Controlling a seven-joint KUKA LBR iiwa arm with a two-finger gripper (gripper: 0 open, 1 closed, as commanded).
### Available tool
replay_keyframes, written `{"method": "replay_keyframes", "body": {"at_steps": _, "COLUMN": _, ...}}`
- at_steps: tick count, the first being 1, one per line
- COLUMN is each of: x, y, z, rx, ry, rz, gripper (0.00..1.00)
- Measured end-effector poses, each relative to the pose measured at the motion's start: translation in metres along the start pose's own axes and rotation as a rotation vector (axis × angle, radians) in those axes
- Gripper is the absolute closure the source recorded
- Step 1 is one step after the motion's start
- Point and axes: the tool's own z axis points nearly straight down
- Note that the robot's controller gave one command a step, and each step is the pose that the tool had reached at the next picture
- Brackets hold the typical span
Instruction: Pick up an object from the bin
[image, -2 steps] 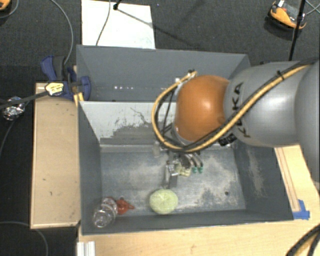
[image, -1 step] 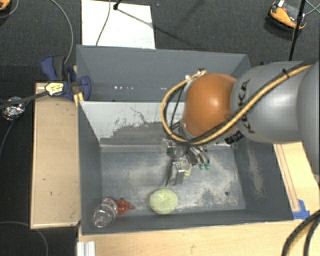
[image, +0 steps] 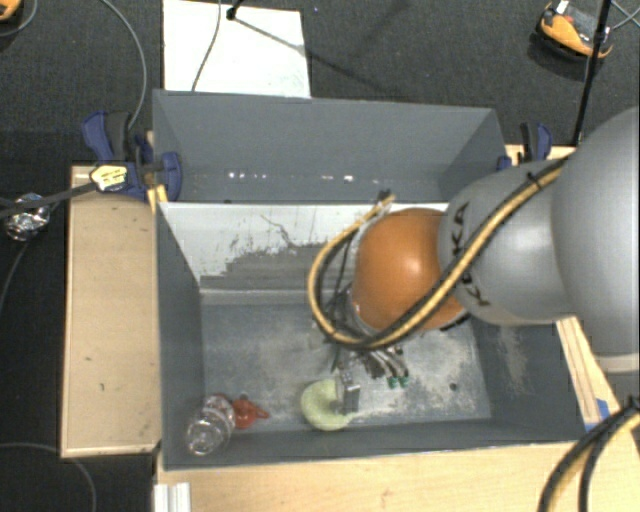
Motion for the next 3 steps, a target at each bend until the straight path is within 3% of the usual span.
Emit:
{"method": "replay_keyframes", "body": {"at_steps": 1, "x": 0.0239, "y": -0.0054, "z": 0.0133, "rx": -0.004, "ry": 0.007, "rz": -0.162, "gripper": 0.00}}
{"method": "replay_keyframes", "body": {"at_steps": 2, "x": 0.0164, "y": -0.0101, "z": 0.0200, "rx": 0.001, "ry": 0.006, "rz": -0.120, "gripper": 1.00}}
{"method": "replay_keyframes", "body": {"at_steps": 3, "x": 0.0164, "y": -0.0101, "z": 0.0200, "rx": 0.001, "ry": 0.006, "rz": -0.119, "gripper": 1.00}}
